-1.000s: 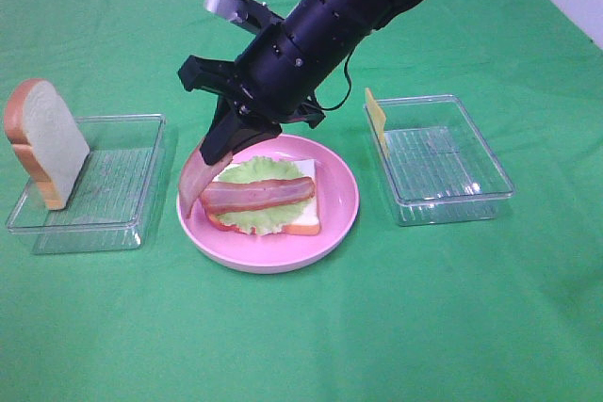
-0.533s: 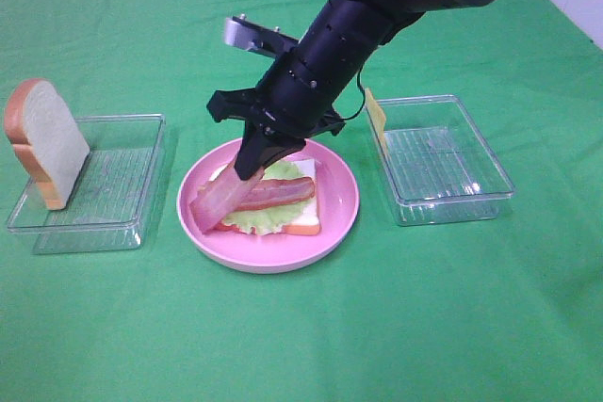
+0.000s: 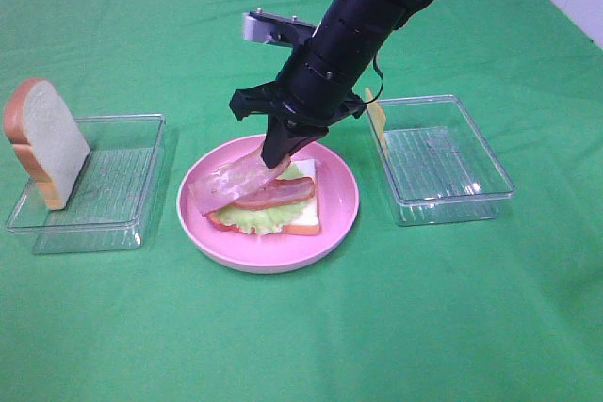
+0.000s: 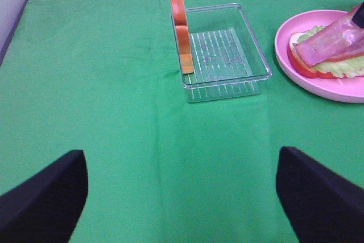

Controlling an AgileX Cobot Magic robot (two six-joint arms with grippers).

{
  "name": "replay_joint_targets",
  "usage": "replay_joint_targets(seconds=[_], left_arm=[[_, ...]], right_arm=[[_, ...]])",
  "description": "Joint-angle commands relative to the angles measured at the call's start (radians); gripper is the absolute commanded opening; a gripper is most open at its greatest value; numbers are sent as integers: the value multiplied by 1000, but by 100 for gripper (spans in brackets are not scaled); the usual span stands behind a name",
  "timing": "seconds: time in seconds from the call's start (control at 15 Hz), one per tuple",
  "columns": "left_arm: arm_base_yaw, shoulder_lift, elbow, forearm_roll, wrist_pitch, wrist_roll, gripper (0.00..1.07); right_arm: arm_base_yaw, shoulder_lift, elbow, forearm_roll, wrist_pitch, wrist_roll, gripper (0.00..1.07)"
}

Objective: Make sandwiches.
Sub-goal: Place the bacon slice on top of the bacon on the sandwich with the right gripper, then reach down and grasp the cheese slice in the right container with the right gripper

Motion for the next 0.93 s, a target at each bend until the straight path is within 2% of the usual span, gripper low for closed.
replay_joint_targets(seconds=[0.07, 0.2, 0.27, 0.33, 0.47, 0.53, 0.73, 0.93], left_arm=[[-5, -15, 3, -4, -15, -7, 84], [-5, -15, 3, -4, -15, -7, 84], [-5, -15, 3, -4, -15, -7, 84], [-5, -15, 3, -4, -15, -7, 84], [-5, -15, 3, -4, -15, -7, 84], [-5, -15, 3, -4, -15, -7, 84], [-5, -15, 3, -4, -15, -7, 84], [-5, -15, 3, -4, -15, -7, 84]], right_arm=[[-1, -1, -6, -23, 0, 14, 16], [-1, -1, -6, -29, 0, 14, 34], [-1, -5, -6, -29, 2, 14, 56], [-1, -8, -6, -29, 6, 14, 62], [0, -37, -12, -38, 25, 13, 84], [1, -60, -15, -43, 29, 13, 90], [1, -117, -15, -58, 37, 71, 93], [-3, -173, -21, -218, 62, 302, 93]])
